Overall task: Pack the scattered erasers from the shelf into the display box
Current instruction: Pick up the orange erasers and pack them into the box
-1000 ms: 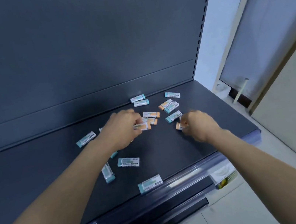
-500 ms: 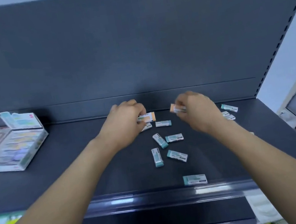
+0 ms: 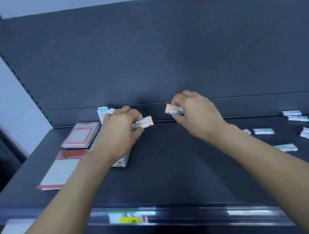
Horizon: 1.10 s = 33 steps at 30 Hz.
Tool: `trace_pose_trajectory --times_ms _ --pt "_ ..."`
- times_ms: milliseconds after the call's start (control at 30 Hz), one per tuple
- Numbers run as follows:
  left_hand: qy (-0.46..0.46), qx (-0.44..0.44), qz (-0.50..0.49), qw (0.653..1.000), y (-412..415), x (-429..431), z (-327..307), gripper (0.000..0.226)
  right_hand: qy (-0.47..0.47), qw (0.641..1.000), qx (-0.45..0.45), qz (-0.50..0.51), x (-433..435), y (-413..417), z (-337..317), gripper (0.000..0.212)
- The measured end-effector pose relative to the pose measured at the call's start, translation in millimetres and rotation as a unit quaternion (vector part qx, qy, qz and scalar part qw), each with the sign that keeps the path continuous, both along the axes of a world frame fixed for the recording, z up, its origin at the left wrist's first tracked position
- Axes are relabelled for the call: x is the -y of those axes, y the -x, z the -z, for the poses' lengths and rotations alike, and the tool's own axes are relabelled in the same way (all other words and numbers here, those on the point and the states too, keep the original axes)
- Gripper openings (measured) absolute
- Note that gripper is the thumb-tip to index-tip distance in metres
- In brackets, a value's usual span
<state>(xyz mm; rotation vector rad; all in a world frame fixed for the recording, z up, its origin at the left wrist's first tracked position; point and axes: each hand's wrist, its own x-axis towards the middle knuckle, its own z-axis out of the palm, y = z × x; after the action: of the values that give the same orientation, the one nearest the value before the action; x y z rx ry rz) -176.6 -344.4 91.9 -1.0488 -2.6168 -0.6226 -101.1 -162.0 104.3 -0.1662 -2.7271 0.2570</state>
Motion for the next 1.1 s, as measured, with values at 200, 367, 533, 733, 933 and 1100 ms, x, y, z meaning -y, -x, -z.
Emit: trace_pose_trajectory --times_ms 200,367,533,733,933,1100 --pt "0.001 0.023 -0.023 0.999 71 82 4 0.013 0.011 0.999 0.03 0.008 86 57 6 0.016" --pt "0.04 0.076 0.006 0.996 100 101 32 0.019 0.004 0.996 0.092 0.019 118 80 26 0.017" --pt "0.115 0.088 0.038 0.989 121 103 58 0.023 -0.007 0.989 0.148 0.019 136 95 42 0.021" --pt "0.202 0.059 0.053 0.976 136 100 83 0.025 0.001 0.977 0.211 0.024 146 110 56 0.026" --pt "0.22 0.059 0.073 0.971 146 94 93 0.028 -0.035 0.969 0.245 0.019 148 123 67 0.023" --pt "0.222 0.046 0.068 0.972 148 91 96 0.027 -0.046 0.964 0.263 0.012 149 131 77 0.027"
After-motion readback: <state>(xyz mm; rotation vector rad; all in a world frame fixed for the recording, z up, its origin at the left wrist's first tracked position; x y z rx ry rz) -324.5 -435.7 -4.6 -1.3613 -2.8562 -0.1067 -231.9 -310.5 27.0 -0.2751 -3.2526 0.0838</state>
